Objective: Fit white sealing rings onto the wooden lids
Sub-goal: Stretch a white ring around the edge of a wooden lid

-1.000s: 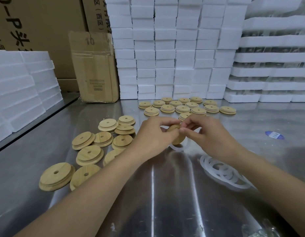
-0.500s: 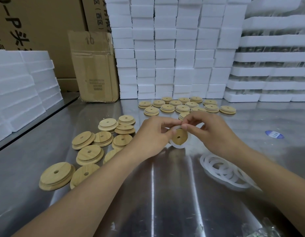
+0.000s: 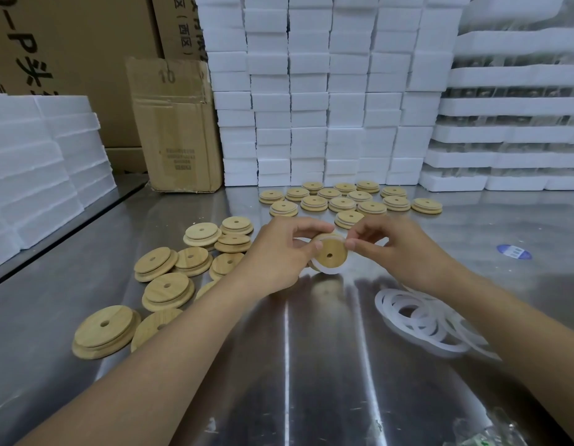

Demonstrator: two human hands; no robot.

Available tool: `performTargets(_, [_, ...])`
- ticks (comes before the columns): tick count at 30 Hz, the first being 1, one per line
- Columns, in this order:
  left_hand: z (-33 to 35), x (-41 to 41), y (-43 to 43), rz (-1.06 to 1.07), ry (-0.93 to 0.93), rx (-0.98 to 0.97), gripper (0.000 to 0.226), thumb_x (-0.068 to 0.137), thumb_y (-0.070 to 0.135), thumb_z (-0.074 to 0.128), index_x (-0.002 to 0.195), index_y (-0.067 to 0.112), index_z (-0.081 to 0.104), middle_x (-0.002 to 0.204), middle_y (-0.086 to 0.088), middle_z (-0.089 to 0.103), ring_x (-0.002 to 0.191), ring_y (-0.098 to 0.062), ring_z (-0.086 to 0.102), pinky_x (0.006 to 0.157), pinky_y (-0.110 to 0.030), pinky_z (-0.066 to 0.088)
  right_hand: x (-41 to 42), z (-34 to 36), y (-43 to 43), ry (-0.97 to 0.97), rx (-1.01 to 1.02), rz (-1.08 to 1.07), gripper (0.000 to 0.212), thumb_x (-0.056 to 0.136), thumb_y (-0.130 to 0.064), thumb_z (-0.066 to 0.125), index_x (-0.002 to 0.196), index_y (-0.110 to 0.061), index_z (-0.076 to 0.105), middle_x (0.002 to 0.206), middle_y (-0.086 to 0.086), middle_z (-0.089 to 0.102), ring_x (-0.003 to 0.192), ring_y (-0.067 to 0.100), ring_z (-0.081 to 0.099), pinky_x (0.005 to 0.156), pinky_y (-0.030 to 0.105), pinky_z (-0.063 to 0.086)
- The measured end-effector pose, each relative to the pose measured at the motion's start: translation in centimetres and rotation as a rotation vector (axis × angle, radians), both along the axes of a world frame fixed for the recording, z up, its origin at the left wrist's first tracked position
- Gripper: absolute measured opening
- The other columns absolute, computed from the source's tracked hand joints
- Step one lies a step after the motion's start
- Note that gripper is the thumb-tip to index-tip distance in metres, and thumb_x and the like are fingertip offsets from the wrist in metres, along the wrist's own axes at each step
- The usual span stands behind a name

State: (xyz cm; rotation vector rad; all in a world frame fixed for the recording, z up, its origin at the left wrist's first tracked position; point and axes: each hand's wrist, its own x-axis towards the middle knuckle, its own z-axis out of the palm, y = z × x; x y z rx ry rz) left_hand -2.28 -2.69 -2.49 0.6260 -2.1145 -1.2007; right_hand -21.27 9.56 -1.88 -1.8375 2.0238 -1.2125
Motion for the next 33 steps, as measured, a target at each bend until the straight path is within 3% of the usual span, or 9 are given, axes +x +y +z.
performTargets(5, [0.3,0.2,0.4,0.022,0.037,0.038,0.029,0.103,0.004,0.066,0.121,0.023,0.077,0.120,0.005,0.076,0.094,-0.017,0.079,0.090,-0.041,0.065,0.5,-0.1,0.3,-0.048,0.063,0.018,0.013,0.092,-0.027,0.080,0.087,-0.016,0.075,0.089,-0.001,0.076,0.089,0.016,0.071,0.089,0.035,0.056])
performTargets(7, [0.6,0.3,0.7,0.012,0.111,0.118,0.030,0.103,0.001,0.065,0.123,0.020,0.077,0.122,0.001,0.074,0.097,-0.017,0.079,0.084,-0.037,0.067,0.6,0.1,0.2,-0.165,0.030,0.030,0.016,0.093,-0.024,0.079,0.092,-0.009,0.073,0.092,0.006,0.077,0.092,0.021,0.073,0.091,0.038,0.055])
performTargets(11, [1.3,0.4,1.2,-0.019,0.208,0.256,0.037,0.101,-0.005,0.063,0.126,0.019,0.075,0.124,-0.004,0.072,0.115,-0.020,0.072,0.084,-0.041,0.067,0.9,0.6,0.1,-0.368,-0.094,0.032,0.011,0.097,-0.017,0.074,0.095,-0.008,0.069,0.087,0.003,0.079,0.085,0.016,0.071,0.080,0.030,0.050])
performTargets(14, [1.4,0.3,1.4,-0.020,0.191,0.274,0.036,0.096,-0.003,0.069,0.125,0.017,0.076,0.120,-0.006,0.075,0.115,-0.023,0.073,0.085,-0.043,0.067,1.3,0.7,0.0,-0.358,-0.155,0.064,0.005,0.098,-0.011,0.072,0.094,-0.008,0.070,0.088,0.000,0.075,0.081,0.006,0.070,0.072,0.014,0.050])
performTargets(16, [1.1,0.3,1.5,-0.030,0.175,0.239,0.026,0.097,0.006,0.075,0.121,0.016,0.078,0.111,-0.006,0.080,0.106,-0.020,0.076,0.079,-0.034,0.067,1.5,0.6,-0.1,-0.350,-0.147,0.098,0.005,0.099,-0.008,0.070,0.095,-0.005,0.071,0.088,0.000,0.075,0.080,0.005,0.070,0.071,0.012,0.049])
performTargets(18, [0.9,0.4,1.5,-0.033,0.170,0.219,0.020,0.097,0.012,0.076,0.116,0.016,0.081,0.103,-0.003,0.083,0.096,-0.014,0.078,0.070,-0.025,0.063,1.6,0.4,-0.1,-0.350,-0.134,0.112,0.006,0.099,-0.009,0.070,0.095,-0.004,0.073,0.087,0.000,0.075,0.080,0.005,0.070,0.072,0.012,0.050])
performTargets(21, [0.9,0.5,1.3,-0.022,0.164,0.245,0.020,0.097,0.011,0.077,0.116,0.014,0.080,0.101,-0.003,0.083,0.092,-0.013,0.079,0.068,-0.025,0.063,1.6,0.5,-0.1,-0.351,-0.104,0.083,0.009,0.098,-0.014,0.072,0.094,-0.007,0.076,0.091,0.004,0.078,0.082,0.004,0.069,0.076,0.014,0.050])
performTargets(27, [1.1,0.6,1.3,-0.018,0.227,0.352,0.021,0.095,0.009,0.078,0.116,0.013,0.080,0.101,-0.005,0.083,0.096,-0.017,0.080,0.075,-0.032,0.067,0.5,1.2,0.4,-0.351,-0.007,0.067,0.018,0.097,-0.021,0.074,0.093,-0.004,0.076,0.116,0.011,0.075,0.105,0.027,0.067,0.102,0.041,0.049])
performTargets(33, [1.4,0.6,1.6,0.007,0.326,0.392,0.018,0.097,0.003,0.074,0.112,0.011,0.079,0.105,-0.012,0.082,0.093,-0.017,0.080,0.070,-0.032,0.066,0.0,1.3,0.5,-0.296,0.011,0.076,0.014,0.094,-0.025,0.076,0.090,-0.012,0.079,0.103,-0.005,0.077,0.108,0.015,0.069,0.102,0.029,0.047])
